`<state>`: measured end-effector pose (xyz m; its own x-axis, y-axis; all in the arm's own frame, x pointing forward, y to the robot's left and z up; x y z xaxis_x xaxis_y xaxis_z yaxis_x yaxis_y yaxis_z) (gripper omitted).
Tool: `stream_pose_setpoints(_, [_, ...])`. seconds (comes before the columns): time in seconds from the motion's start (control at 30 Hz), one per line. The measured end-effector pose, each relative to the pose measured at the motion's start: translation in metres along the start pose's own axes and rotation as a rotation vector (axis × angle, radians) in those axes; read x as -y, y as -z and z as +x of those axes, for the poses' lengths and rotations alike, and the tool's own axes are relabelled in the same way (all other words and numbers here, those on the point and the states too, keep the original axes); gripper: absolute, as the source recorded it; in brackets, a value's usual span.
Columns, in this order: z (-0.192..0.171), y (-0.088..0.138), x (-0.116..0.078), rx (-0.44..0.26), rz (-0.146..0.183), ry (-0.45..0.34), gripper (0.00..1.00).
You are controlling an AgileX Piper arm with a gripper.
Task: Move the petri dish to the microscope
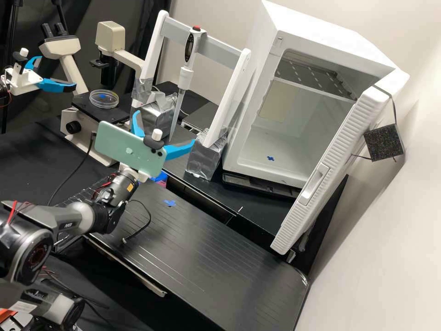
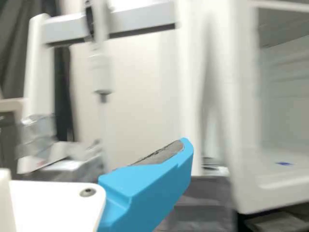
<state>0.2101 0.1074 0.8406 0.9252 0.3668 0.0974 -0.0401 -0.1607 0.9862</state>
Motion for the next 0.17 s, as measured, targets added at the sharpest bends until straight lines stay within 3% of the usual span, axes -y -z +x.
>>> stream_pose_setpoints(0.17, [-0.006, -0.016, 0.000, -0.006, 0.044, -0.048, 1.00])
